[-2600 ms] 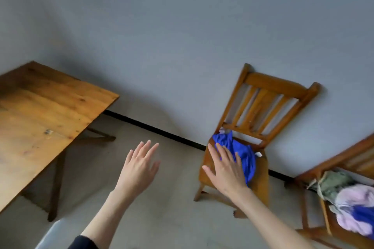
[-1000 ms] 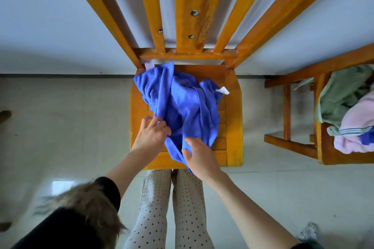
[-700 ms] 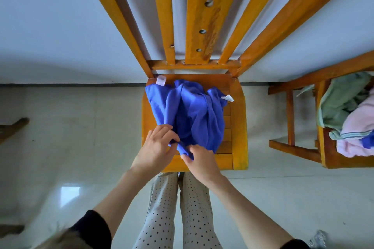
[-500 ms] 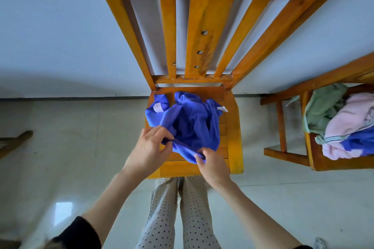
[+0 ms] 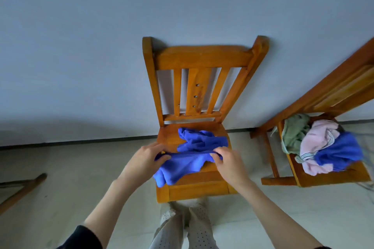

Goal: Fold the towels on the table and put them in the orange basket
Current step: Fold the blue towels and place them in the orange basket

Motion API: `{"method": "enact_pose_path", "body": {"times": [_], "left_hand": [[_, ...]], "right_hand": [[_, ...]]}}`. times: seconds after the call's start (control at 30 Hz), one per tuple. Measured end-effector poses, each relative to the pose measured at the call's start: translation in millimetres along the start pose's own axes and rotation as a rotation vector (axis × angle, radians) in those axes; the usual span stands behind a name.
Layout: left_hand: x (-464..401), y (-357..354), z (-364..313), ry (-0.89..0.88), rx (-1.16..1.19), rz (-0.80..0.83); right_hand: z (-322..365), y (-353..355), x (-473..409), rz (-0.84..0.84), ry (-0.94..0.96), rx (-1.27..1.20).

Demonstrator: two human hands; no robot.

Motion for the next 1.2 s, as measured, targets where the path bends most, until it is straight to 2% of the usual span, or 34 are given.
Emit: {"method": "enact_pose_path", "body": {"times": [0.2,0.37,0.6,0.77,0.87,0.97,1.1,1.2], "left_hand": [[21.1,42.6,-18.0,0.019,0.007,-0.141],[45.1,78.2,-36.6,0.075,0.018,-0.254],[90.9,136.2,-55.8,0.184,-0.009,-0.486],[150.5,176.4,-47.0,0.264,0.017,-0.716],[192.5,199.6,-33.8,0.330,-0.048,-0.782],[239.8,226.0,-11.1,0.450,-0.133,-0.862],[314.6,256.0,22.7,0.612,-0.190,-1.020],[372.5,267.0,51.0,0.711,-0.197,-1.122]], "right_hand": [[40.7,40.2,1.1,-0.062,0.142,-0.032],[61.9,65.0,6.3,0.024,0.150,-0.060],[106.6,85.4,1.2,0.144,0.293,-0.017],[175.0,84.1,7.9,0.139,0.416,-0.066],[222.0,80.0,14.8,0.089,0.479,-0.069],[278.6,68.7,26.7,0.033,0.630,-0.015],[356.5,24.8,45.7,0.063,0.836,0.015],[406.7,-23.3,62.8,0.073,0.918,0.049]]}}
Point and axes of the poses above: each hand's wrist, its own x-axis away from the middle knuckle, its own y-axis out of the back of the hand, z = x × y, the point moved 6 cm from there along -x, towards the middle knuckle, and after that the axes turned 9 degrees about -x, right-handed, at the moved point
